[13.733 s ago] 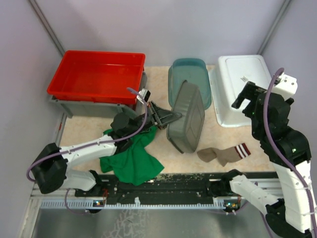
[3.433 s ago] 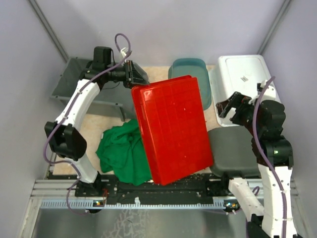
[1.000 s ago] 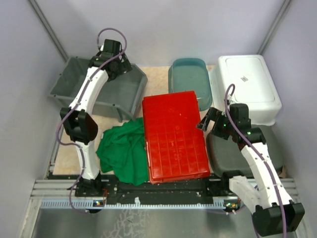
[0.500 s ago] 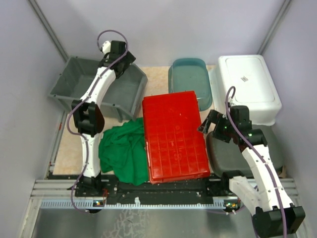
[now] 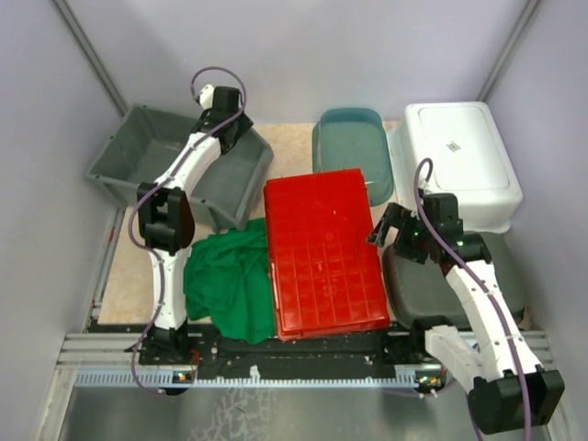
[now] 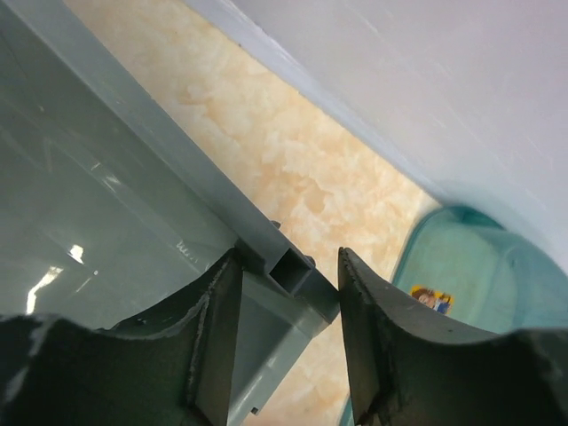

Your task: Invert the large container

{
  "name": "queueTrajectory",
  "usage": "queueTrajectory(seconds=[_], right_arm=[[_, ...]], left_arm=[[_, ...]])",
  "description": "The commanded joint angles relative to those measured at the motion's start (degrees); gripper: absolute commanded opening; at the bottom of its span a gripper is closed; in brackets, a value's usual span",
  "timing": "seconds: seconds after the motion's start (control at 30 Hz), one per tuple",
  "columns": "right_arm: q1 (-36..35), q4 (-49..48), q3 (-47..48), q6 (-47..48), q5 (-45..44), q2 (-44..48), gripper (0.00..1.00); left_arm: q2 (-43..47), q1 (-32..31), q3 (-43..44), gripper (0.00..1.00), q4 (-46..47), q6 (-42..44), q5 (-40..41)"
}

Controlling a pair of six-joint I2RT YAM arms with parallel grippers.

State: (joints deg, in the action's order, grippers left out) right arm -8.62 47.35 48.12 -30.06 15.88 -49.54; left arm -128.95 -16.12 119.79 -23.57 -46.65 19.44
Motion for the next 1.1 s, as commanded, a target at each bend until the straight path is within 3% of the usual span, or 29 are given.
queueTrajectory(seconds=[0.0,0.2,0.4,0.63,1.07], right_arm=[[-0.42,-3.95,2.60,0.42,0.15,-1.33,0.97],[-0.43,-5.57,1.84,0.44,0.64,-2.04,0.97],[-0.43,-6.43,0.74,0.57,1.44,-2.13,0.97],[-0.38,-6.38,0.02,0.78,2.15,-1.17,0.97],[-0.43,-5.70,-2.02,0.80,3.60,1.73,0.97]], left_arm=[[3.20,-0.49,-7.99,0.48,-3.81,7.80,-5.00],[9.19,-1.30,-17.39,0.36,-6.19,14.62,-7.11],[13.80,-2.15,-20.88,0.24,-8.05,20.68,-8.24],[17.00,-3.24,-24.66,0.00,-10.64,25.83,-13.40],[29.73,-4.80,-38.86,0.01,-14.06,30.82,-9.32]])
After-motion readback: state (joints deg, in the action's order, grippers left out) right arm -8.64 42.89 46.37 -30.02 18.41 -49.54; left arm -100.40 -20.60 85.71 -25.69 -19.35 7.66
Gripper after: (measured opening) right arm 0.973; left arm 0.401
